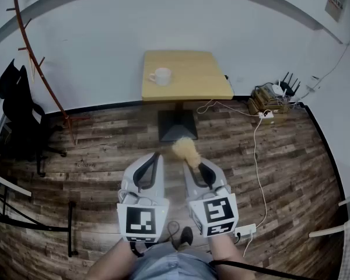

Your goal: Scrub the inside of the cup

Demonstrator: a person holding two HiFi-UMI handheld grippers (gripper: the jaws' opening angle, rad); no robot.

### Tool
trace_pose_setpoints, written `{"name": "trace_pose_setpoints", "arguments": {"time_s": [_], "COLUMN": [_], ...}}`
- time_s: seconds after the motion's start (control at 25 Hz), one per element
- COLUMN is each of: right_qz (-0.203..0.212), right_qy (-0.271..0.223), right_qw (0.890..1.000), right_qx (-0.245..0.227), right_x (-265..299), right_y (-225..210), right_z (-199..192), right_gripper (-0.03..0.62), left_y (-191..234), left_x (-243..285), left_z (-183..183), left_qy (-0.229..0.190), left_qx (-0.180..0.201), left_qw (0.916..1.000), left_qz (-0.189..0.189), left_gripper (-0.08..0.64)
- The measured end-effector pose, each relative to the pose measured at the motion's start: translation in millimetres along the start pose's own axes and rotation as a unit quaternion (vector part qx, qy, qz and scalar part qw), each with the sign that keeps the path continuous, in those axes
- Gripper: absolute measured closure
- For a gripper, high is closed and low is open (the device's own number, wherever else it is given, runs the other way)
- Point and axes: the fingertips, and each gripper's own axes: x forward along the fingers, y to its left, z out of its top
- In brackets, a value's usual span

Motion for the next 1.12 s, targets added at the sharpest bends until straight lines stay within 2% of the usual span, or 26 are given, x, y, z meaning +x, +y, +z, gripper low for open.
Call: {"name": "trace_pose_setpoints", "arguments": {"time_s": [0.28,0.44,0.76,1.12], "right_qz": [0.004,0.006,0.035,0.057], "right_qy": [0.002,-0.01,-0.01,0.016], "right_qw": [1.0,1.0,0.998,0.996], "right_qx": [0.022,0.022,0.052,0.065], "right_x": [-11.4,-21.7,-21.3,22.4], "right_y": [-18.9,-44.8,-89.2,-89.5], "right_z": [-6.0,-7.6,-21.0,-42.7], "right_gripper": [0.518,0.518,0.518,0.517], "left_y": [-20.0,-40.6,-79.4,-46.9], "left_x": [8.6,23.4,52.0,71.4], "left_z": [1.1,2.8,-5.1,-30.7], "left_qy": [0.0,0.004,0.025,0.053], "left_qx": [0.0,-0.002,0.042,-0.001], "left_qw": [1.0,1.0,0.9988,0.998], "left_qz": [0.0,-0.002,0.006,0.035], "left_gripper": [0.54,0.54,0.54,0.54]}}
